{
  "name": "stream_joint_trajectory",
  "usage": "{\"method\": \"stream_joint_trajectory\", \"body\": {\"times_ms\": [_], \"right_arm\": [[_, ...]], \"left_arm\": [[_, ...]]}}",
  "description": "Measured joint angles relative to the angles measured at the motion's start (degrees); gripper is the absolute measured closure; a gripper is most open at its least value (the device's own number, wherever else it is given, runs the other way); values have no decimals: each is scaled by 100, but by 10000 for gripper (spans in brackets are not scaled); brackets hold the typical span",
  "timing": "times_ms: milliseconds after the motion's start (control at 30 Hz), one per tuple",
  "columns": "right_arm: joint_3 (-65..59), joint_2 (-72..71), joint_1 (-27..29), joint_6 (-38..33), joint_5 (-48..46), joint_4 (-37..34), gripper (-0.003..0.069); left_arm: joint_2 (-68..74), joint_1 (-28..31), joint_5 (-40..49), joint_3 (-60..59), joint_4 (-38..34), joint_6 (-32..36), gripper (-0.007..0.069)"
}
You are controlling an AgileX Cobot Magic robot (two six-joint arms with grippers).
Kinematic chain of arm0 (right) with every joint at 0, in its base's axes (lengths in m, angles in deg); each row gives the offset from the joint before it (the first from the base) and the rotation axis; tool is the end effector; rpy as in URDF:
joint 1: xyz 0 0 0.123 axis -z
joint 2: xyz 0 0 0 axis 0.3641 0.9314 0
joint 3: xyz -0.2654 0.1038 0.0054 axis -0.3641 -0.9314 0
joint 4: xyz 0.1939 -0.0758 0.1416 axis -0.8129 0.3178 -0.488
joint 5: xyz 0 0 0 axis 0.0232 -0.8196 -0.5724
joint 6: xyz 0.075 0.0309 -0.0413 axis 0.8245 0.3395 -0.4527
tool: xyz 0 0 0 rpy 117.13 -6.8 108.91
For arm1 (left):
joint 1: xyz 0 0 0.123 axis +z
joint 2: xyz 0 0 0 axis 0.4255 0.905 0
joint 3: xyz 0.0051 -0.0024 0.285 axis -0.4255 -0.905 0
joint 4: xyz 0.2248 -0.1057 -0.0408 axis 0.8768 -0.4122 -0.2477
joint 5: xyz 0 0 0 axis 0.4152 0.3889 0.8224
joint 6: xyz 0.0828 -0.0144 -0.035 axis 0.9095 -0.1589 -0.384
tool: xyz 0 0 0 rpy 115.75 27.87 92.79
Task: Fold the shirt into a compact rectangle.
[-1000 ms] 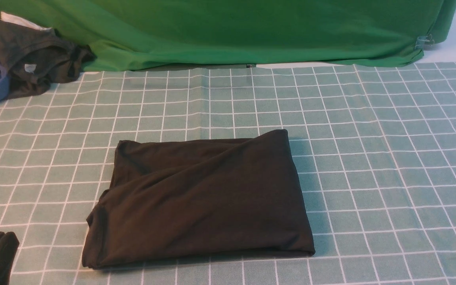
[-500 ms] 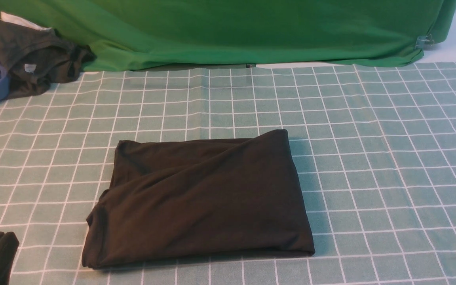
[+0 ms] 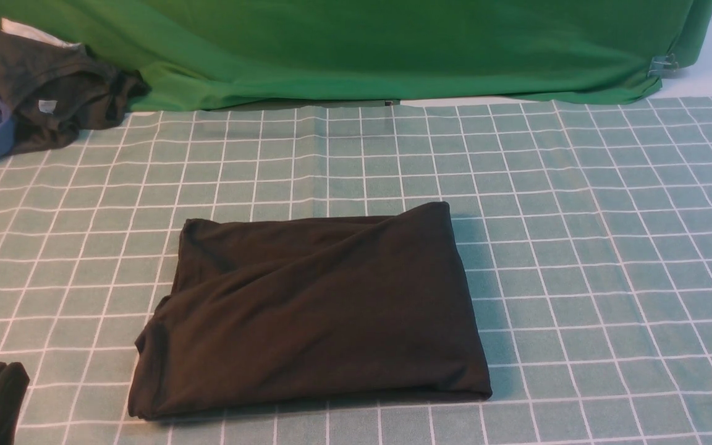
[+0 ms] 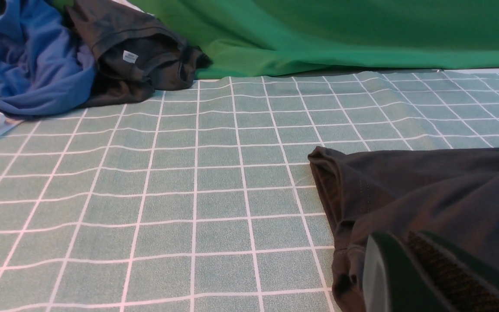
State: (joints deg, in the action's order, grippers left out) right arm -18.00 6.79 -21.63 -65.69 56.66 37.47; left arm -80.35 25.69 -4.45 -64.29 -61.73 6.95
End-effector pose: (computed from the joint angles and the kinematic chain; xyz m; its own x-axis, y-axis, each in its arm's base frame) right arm 0.0559 0.0016 0.1891 -0.1533 -0.0806 -0.9849 -0.0311 0.9966 -0.0768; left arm 0.0595 -0.0007 0.1893 -0.1814 -0.0014 -0.9834 0.0044 1.0000 -0.0022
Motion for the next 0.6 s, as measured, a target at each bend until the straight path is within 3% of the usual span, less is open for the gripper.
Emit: {"method": "stream_joint_trajectory", "body": {"times_ms": [600], "right_arm": [[-11, 0, 0, 0, -38, 13, 420]], "left_arm": [[0, 0, 5, 0, 40, 0, 610]]}}
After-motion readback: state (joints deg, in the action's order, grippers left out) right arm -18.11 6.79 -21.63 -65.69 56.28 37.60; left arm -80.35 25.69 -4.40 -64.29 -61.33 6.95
